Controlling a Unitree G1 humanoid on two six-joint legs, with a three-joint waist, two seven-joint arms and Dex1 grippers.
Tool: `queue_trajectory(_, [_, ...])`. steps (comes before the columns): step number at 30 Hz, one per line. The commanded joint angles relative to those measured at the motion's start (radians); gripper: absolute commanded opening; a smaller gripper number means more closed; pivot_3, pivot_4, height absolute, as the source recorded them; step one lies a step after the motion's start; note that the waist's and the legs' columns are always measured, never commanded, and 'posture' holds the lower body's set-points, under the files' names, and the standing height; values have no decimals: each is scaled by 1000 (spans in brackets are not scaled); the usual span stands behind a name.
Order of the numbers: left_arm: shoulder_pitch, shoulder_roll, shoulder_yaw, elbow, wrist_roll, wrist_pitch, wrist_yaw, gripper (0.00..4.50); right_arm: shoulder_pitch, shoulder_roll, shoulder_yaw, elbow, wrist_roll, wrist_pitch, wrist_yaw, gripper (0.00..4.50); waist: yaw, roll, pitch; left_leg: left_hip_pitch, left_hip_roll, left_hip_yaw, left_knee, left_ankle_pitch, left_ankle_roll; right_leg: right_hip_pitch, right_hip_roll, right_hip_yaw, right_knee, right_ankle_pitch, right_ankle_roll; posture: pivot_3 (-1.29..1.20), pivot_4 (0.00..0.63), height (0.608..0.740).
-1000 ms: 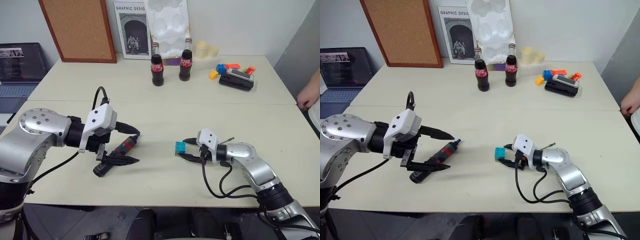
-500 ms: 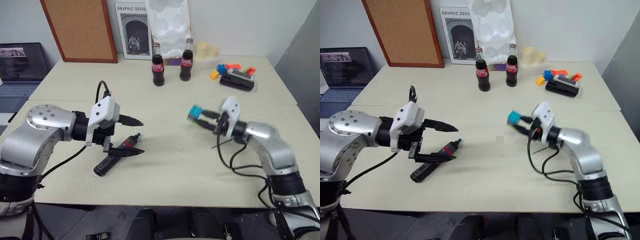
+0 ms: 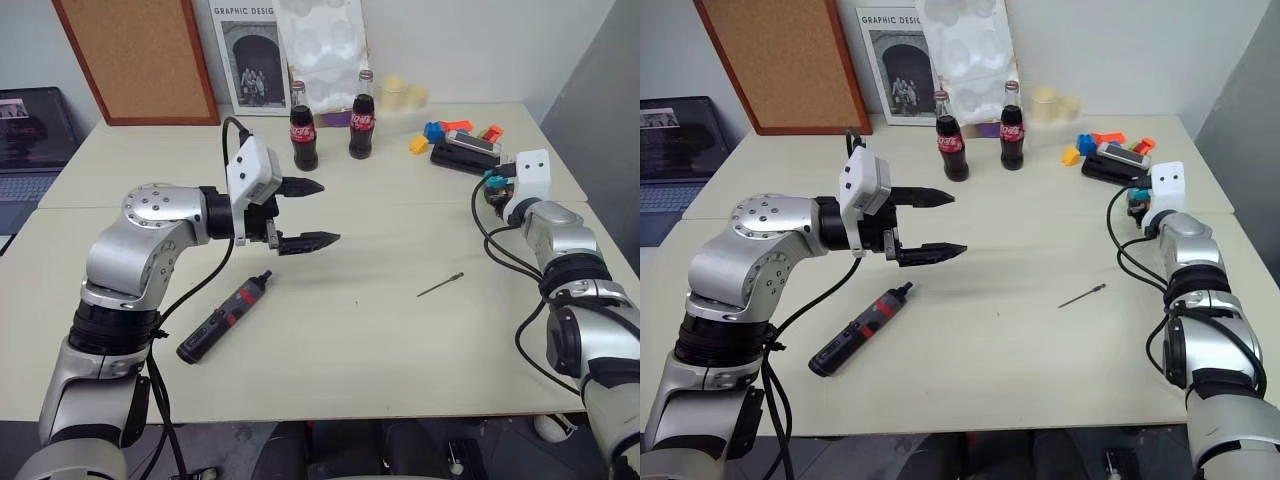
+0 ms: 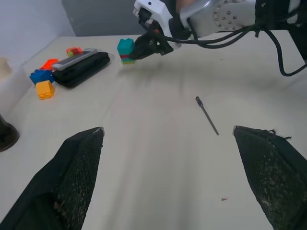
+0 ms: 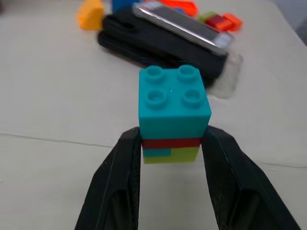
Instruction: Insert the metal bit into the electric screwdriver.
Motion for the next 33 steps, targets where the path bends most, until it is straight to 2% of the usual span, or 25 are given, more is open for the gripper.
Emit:
queue_trajectory(1, [0, 6, 19, -31, -3, 3, 13, 4500, -42, -8, -46, 72, 9, -31, -23, 1444, 0, 0, 0, 0, 0, 0, 0, 0, 0, 0, 0, 0, 0, 0, 0, 0, 150, 740])
queue_trajectory(5, [15, 14, 26, -45, -8, 11, 20, 4500, -34, -5, -74, 102, 19, -17, -12, 1444, 0, 0, 0, 0, -2, 0, 2, 0, 0, 1, -1, 1, 1, 0, 0, 0, 150, 740])
queue_trajectory(7, [21, 16, 27, -49, -10, 11, 21, 4500, -33, -4, -89, 105, 26, -14, -2, 2145, -1, 0, 0, 0, -2, 0, 2, 0, 0, 1, -1, 1, 2, 0, 0, 0, 150, 740])
queue_trajectory(16, [5, 34, 36, -15, 0, 1, 11, 4500, -11, -52, -100, 23, 35, 4, 74, 4160, -1, 0, 0, 1, -2, 0, 3, 0, 0, 2, -1, 0, 2, 0, 0, 0, 150, 740])
queue_trajectory(18, [4, 58, 49, -12, -2, 11, 7, 4500, 45, -77, -84, -124, 36, 45, 119, 4463, 0, 0, 0, 1, -2, -1, 3, 0, 0, 2, -1, 0, 2, 0, 0, 0, 150, 740])
queue_trajectory(20, [6, 92, 73, -7, -11, 35, 10, 4500, 145, -81, -118, -414, 117, 135, 184, 4463, 2, 0, 0, 0, -2, -1, 3, 0, 0, 2, -1, 0, 2, 0, 1, 0, 150, 740])
queue_trajectory(23, [12, 115, 90, -3, -19, 51, 16, 4500, 240, -72, -149, -671, 195, 252, 205, 4463, 0, 1, 0, 0, -1, -3, 3, 0, 0, 1, -1, -1, 3, -1, 1, 0, 150, 740])
queue_trajectory(25, [57, 166, 125, -33, -21, 106, 31, 4500, 389, -93, -97, -1004, 293, 345, 331, 4463, 0, 1, 0, 0, -1, -3, 3, 0, 0, 1, -1, -1, 3, 0, 1, 0, 150, 740])
queue_trajectory(27, [109, 219, 145, -63, -5, 155, 54, 4500, 507, -123, -25, -1237, 333, 388, 425, 4463, -2, 1, 0, 1, 0, -4, 2, 0, 0, 2, -1, -2, 3, -1, 2, 0, 150, 740])
queue_trajectory(33, [323, 296, 206, -232, 3, 347, 190, 4500, 659, -170, 139, -1613, 450, 495, 585, 4463, 0, 2, 0, 1, 6, -7, 3, 0, 0, 3, -1, -2, 2, -3, 5, 0, 150, 740])
